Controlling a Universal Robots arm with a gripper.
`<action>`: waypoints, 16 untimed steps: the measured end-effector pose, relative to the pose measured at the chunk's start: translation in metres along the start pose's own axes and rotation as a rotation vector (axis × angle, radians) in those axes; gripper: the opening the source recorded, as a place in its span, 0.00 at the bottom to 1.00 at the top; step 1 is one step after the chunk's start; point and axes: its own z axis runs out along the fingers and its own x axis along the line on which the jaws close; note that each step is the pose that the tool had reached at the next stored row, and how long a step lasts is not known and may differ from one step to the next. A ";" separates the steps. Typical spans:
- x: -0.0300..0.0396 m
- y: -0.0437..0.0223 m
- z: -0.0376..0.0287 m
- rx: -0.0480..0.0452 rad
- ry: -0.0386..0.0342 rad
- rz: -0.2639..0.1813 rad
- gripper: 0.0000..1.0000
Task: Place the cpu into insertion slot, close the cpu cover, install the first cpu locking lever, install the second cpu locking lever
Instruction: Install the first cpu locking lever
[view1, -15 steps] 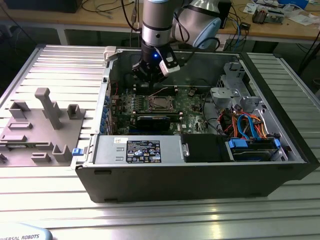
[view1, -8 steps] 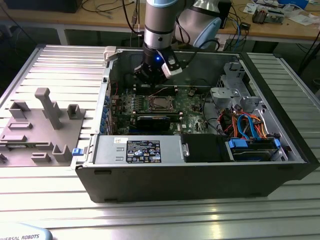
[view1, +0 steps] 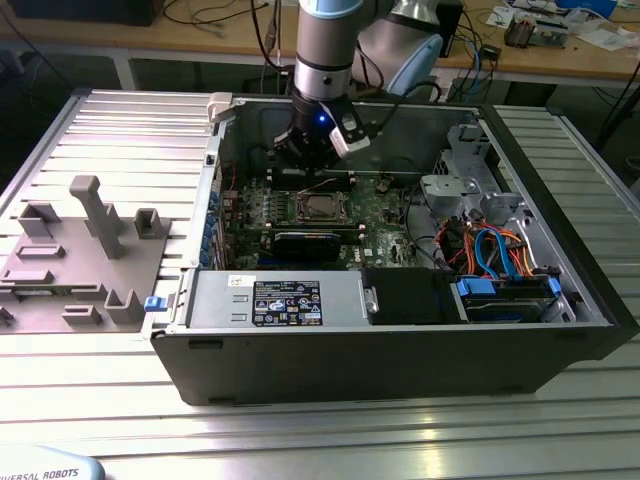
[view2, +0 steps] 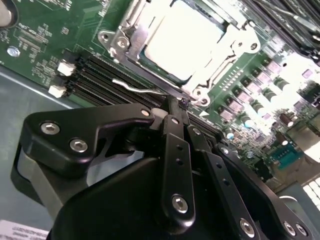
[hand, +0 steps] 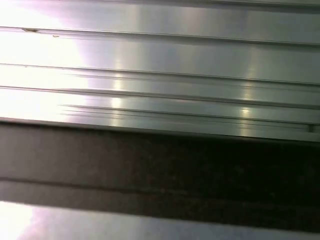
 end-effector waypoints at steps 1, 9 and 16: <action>-0.0019 -0.0002 0.0004 0.0001 0.0006 -0.001 0.11; -0.0183 -0.0015 0.0029 -0.0004 0.0065 -0.004 0.11; -0.0324 -0.0027 0.0051 -0.0022 0.0107 -0.011 0.11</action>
